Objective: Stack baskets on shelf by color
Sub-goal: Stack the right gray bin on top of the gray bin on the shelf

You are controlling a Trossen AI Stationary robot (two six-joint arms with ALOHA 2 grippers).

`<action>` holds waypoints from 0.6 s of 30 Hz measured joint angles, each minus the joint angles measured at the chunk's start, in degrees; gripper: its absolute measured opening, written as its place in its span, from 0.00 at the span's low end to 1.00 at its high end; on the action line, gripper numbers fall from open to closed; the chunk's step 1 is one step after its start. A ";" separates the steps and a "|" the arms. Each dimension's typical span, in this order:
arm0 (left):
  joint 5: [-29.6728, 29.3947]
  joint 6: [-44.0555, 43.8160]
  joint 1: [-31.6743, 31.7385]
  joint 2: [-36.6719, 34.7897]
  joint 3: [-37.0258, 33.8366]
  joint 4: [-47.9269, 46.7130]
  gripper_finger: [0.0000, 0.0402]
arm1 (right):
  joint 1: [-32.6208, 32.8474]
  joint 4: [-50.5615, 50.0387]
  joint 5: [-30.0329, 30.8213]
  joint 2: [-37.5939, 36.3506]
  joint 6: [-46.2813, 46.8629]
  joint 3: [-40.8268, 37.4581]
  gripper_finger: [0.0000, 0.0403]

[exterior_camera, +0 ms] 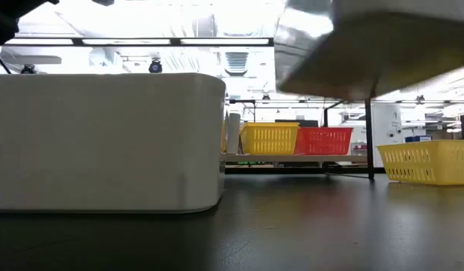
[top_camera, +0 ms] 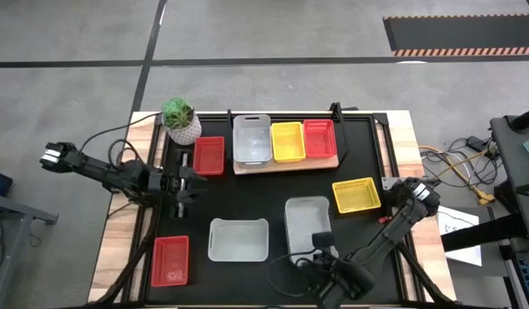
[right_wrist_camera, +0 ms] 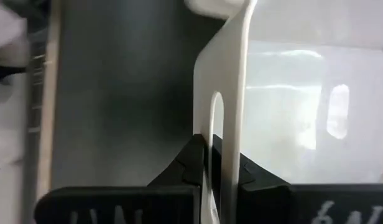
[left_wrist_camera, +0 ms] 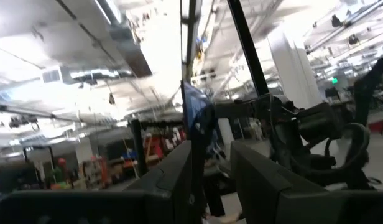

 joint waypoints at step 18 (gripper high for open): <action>-0.02 -0.36 -0.02 -2.37 -1.64 1.71 0.24 | -31.13 -6.58 -0.82 -0.04 -30.01 17.49 0.02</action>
